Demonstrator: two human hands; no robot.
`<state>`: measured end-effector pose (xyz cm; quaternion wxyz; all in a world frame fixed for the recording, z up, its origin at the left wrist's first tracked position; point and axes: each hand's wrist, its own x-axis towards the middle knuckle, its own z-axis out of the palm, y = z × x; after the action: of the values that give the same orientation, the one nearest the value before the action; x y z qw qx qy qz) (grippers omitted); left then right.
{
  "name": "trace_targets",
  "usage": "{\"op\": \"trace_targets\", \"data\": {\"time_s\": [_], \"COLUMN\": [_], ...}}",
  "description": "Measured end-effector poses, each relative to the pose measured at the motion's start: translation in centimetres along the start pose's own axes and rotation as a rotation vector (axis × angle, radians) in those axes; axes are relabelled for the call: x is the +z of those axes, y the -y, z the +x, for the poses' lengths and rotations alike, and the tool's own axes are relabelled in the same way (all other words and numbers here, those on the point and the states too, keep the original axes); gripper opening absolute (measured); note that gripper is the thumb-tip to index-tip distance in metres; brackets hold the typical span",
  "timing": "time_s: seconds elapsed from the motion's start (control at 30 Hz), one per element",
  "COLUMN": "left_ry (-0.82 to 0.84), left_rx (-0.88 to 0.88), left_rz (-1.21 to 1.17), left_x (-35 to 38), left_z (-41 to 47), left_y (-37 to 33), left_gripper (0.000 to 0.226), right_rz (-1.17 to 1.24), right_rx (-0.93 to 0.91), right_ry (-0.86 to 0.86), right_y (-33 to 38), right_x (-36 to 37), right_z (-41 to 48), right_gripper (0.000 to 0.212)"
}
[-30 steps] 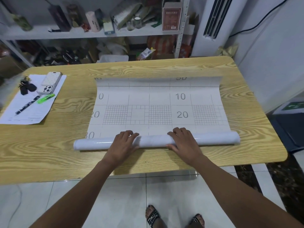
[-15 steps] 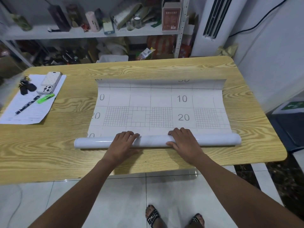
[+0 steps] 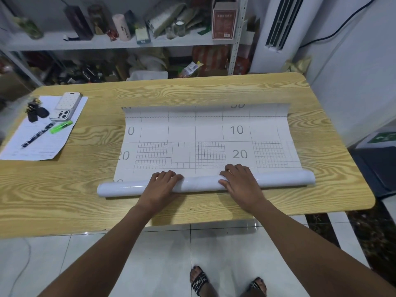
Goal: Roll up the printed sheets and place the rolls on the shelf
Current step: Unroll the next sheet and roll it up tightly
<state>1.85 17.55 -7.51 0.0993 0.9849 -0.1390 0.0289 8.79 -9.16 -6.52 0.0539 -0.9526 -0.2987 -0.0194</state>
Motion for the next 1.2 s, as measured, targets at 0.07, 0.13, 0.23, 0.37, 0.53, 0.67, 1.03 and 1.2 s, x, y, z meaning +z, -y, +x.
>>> {"op": "trace_targets", "data": {"time_s": [0.07, 0.13, 0.23, 0.37, 0.53, 0.67, 1.03, 1.2], "left_ry": [0.001, -0.013, -0.043, -0.056, -0.026, 0.027, 0.086, 0.099], "left_rx": [0.006, 0.014, 0.029, 0.032, 0.030, 0.022, 0.004, -0.031], "left_rz": [-0.014, -0.028, -0.042, -0.042, -0.048, -0.047, -0.121, -0.134], "left_x": [0.0, 0.1, 0.1, -0.2, -0.5, -0.8, -1.0, -0.6], "left_z": [-0.1, -0.2, -0.2, 0.0, 0.2, 0.1, -0.4, -0.6], "left_y": [0.0, 0.1, 0.2, 0.2, 0.3, 0.5, 0.4, 0.4], "left_gripper": [0.061, 0.060, 0.060, 0.062, 0.067, 0.066, 0.045, 0.053], "right_rz": [-0.002, -0.010, -0.033, -0.015, 0.029, 0.046, 0.060, 0.083], "right_rx": [0.009, 0.016, 0.014, 0.019, 0.006, 0.004, 0.002, -0.014], "right_ry": [-0.008, -0.006, 0.012, 0.009, -0.001, 0.003, 0.023, 0.026], "right_y": [0.0, 0.1, 0.0, -0.1, 0.0, 0.0, 0.1, 0.0], "right_x": [0.0, 0.0, 0.2, 0.1, -0.3, -0.2, -0.2, -0.2], "right_z": [0.0, -0.1, -0.3, -0.7, -0.9, -1.1, -1.3, -1.3], "right_gripper": [0.045, 0.045, 0.047, 0.048, 0.050, 0.050, 0.055, 0.055]}}
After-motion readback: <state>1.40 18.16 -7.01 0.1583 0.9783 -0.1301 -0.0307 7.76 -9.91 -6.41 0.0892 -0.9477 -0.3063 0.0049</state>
